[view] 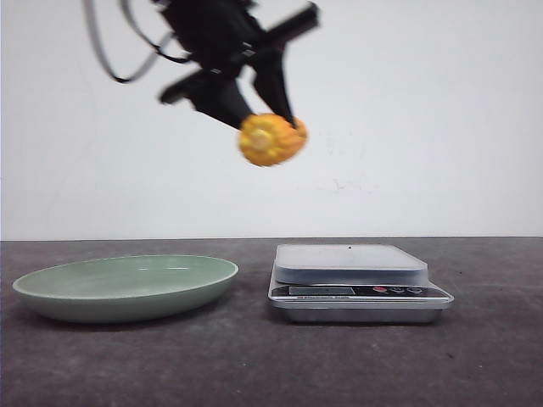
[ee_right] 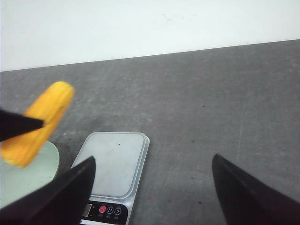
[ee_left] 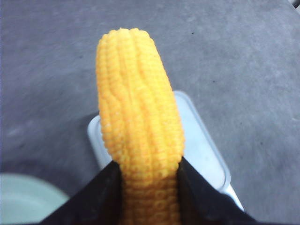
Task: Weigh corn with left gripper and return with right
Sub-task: 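Lift the corn with the left gripper and place it on the scale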
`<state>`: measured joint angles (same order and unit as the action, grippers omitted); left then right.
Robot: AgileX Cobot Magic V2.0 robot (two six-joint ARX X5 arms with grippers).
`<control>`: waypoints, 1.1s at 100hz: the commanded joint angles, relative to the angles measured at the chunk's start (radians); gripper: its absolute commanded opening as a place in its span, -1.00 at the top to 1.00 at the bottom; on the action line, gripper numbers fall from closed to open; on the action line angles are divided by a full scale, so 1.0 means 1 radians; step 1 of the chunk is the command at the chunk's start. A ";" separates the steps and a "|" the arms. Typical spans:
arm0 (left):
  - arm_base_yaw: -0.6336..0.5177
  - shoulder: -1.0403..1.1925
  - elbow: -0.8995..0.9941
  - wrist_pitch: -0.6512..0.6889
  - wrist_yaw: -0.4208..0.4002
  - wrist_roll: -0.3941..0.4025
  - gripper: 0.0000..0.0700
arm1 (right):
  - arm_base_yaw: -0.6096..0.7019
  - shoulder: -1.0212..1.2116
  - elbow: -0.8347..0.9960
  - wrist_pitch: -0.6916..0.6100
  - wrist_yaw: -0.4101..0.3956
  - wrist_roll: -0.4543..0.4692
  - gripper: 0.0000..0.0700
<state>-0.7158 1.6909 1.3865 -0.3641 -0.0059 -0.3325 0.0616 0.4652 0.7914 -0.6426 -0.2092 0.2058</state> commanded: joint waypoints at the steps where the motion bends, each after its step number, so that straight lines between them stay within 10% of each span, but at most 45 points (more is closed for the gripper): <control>1: -0.021 0.079 0.080 -0.021 -0.006 0.000 0.99 | 0.002 0.003 0.019 -0.001 0.001 -0.012 -0.43; 50: -0.077 0.335 0.190 -0.046 -0.005 -0.040 0.98 | 0.002 0.003 0.019 -0.041 0.000 -0.018 -0.43; 69: -0.077 0.339 0.191 -0.035 -0.005 -0.039 -0.05 | 0.002 0.003 0.019 -0.043 0.000 -0.024 -0.43; 110: -0.069 0.157 0.191 -0.043 -0.035 0.039 -0.14 | 0.002 0.003 0.019 -0.062 0.000 -0.024 -0.43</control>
<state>-0.7830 1.9350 1.5524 -0.4244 -0.0196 -0.3470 0.0616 0.4652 0.7914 -0.7097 -0.2092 0.1898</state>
